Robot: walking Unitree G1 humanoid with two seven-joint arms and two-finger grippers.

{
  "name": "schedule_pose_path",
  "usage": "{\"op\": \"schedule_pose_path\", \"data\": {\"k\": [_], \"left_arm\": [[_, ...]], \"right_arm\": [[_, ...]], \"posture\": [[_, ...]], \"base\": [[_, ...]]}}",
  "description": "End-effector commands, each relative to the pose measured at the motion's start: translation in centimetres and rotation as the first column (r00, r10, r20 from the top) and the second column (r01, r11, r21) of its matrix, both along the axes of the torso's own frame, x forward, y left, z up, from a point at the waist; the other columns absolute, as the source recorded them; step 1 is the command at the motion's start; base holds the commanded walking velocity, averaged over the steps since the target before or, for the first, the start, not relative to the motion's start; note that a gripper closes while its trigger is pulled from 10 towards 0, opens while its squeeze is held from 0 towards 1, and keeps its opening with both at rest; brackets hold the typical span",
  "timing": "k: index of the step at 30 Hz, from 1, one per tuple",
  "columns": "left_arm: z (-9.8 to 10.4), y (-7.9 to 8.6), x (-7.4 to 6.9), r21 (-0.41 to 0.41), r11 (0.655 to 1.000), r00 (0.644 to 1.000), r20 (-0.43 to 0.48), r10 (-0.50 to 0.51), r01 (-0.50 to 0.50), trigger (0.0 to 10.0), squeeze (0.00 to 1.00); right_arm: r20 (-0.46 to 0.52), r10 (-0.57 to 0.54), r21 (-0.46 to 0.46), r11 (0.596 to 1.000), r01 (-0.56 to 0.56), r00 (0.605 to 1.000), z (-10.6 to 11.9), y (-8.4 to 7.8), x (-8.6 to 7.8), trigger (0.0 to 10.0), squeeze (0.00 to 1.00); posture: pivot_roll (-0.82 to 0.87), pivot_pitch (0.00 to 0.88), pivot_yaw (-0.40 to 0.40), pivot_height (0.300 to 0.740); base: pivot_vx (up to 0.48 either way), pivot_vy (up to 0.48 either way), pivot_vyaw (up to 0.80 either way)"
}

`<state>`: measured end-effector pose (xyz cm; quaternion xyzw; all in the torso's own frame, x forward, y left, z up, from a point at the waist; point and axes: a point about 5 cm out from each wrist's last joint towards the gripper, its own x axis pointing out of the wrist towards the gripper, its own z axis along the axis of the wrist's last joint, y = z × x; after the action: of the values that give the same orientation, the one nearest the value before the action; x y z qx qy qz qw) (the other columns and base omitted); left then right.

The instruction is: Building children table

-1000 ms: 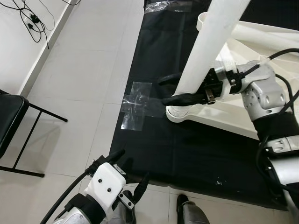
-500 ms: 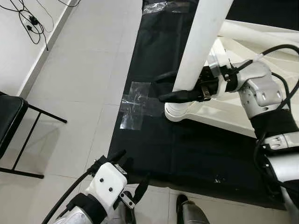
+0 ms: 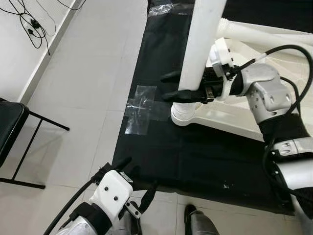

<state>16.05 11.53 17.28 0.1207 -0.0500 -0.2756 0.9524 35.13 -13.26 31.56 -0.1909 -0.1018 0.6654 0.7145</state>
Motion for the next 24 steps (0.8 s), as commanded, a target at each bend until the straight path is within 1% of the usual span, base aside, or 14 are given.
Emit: {"op": "schedule_pose_path", "data": {"k": [1,5,10,12,14,15,17,18,19,20,22,23,24], "left_arm": [[-0.7,0.0,-0.2,0.005,1.0,0.999,-0.033,-0.004,0.004,10.0,0.0],[-0.7,0.0,-0.2,0.005,1.0,0.999,-0.033,-0.004,0.004,10.0,0.0],[-0.7,0.0,-0.1,0.005,1.0,0.999,-0.032,-0.002,0.003,10.0,0.0],[-0.7,0.0,-0.1,0.004,1.0,0.999,-0.032,-0.002,0.003,10.0,0.0],[-0.7,-0.1,-0.1,0.004,1.0,0.999,-0.032,-0.002,0.002,10.0,0.0],[-0.7,-0.1,-0.1,0.004,1.0,0.999,-0.032,-0.002,0.002,10.0,0.0],[-0.7,-0.1,-0.1,0.002,1.0,1.0,-0.031,-0.002,0.002,10.0,0.0],[-0.7,-0.1,-0.1,0.002,1.0,1.0,-0.031,-0.002,0.002,10.0,0.0],[-0.7,-0.1,-0.1,0.002,1.0,1.0,-0.031,-0.002,0.002,10.0,0.0],[-0.8,-0.1,0.0,0.001,1.0,1.0,-0.03,-0.001,0.001,10.0,0.0],[-0.8,-0.1,0.0,0.001,1.0,1.0,-0.03,-0.001,0.001,10.0,0.0],[-0.8,-0.1,0.0,0.0,1.0,1.0,-0.03,0.0,0.0,10.0,0.0],[-0.8,-0.1,0.0,0.0,1.0,1.0,-0.03,0.0,0.0,10.0,0.0]], "right_arm": [[-0.107,-0.051,-0.072,0.996,0.044,0.993,-3.5,0.2,0.6,10.0,0.0],[-0.099,-0.098,-0.082,0.993,0.09,0.99,-4.0,0.4,0.7,10.0,0.0],[-0.102,-0.118,-0.076,0.991,0.111,0.988,-4.3,0.5,0.5,10.0,0.0],[-0.099,-0.139,-0.08,0.988,0.131,0.985,-4.5,0.4,0.6,10.0,0.0],[-0.101,-0.19,-0.09,0.979,0.181,0.977,-4.9,0.3,0.7,10.0,0.0],[-0.101,-0.19,-0.09,0.979,0.181,0.977,-4.9,0.3,0.7,10.0,0.0],[-0.108,-0.281,-0.086,0.958,0.273,0.954,-5.3,0.0,1.0,10.0,0.0],[-0.108,-0.309,-0.084,0.95,0.301,0.945,-5.4,0.0,1.1,10.0,0.0],[-0.108,-0.309,-0.084,0.95,0.301,0.945,-5.4,0.0,1.1,10.0,0.0],[-0.116,-0.392,-0.088,0.919,0.384,0.912,-5.9,0.0,1.1,10.0,0.0],[-0.116,-0.392,-0.088,0.919,0.384,0.912,-5.9,0.0,1.1,10.0,0.0],[-0.124,-0.439,-0.09,0.898,0.43,0.89,-6.3,0.1,1.0,10.0,0.0],[-0.124,-0.439,-0.09,0.898,0.43,0.89,-6.3,0.1,1.0,10.0,0.0]], "posture": [[0.11,0.397,0.057,0.74],[0.11,0.397,0.057,0.74],[0.11,0.396,0.055,0.74],[0.11,0.396,0.054,0.74],[0.11,0.395,0.053,0.74],[0.11,0.395,0.053,0.74],[0.1,0.394,0.048,0.74],[0.1,0.394,0.048,0.74],[0.1,0.394,0.048,0.74],[0.09,0.391,0.039,0.74],[0.09,0.391,0.039,0.74],[0.09,0.391,0.039,0.74],[0.09,0.391,0.039,0.74]], "base": [[0.0,0.0,0.0],[0.0,0.0,0.0],[0.0,0.0,0.0],[0.0,0.0,0.0],[0.0,0.0,0.0],[0.0,0.0,0.0],[0.0,0.0,0.0],[0.0,0.0,0.0],[0.0,0.0,0.0],[0.0,0.0,0.0],[0.0,0.0,0.0],[0.0,0.0,0.0],[0.0,0.0,0.0]]}}
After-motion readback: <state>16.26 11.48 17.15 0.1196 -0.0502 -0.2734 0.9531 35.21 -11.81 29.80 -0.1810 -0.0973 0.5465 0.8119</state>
